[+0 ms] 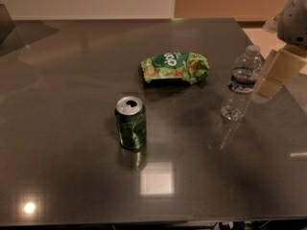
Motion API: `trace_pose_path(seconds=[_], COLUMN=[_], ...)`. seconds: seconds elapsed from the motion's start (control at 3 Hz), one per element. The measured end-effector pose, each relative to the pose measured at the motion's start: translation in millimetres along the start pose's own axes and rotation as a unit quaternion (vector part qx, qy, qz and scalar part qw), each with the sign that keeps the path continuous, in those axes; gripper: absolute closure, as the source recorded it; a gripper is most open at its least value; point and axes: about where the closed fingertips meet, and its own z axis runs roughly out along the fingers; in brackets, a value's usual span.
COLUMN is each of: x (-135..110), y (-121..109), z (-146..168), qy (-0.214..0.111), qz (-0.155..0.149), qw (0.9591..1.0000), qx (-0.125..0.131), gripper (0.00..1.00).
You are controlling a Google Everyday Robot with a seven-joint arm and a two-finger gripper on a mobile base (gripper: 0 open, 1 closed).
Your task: Pick water bottle
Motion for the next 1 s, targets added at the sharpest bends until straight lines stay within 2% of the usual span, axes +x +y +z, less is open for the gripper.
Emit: trace_pose_path(seconds=[0.33,0.67,1.0], x=[-2.5,0.7,4.6], y=[-23.9,-42.2,-43.8], z=[7.9,23.0,34.5], qy=[-0.013,-0.027,-0.036], qz=[0.028,0.072,0.109], qw=[0.9994,0.997,0.9928], qx=[0.012,-0.003,-0.034], gripper=[0.0,0.0,0.0])
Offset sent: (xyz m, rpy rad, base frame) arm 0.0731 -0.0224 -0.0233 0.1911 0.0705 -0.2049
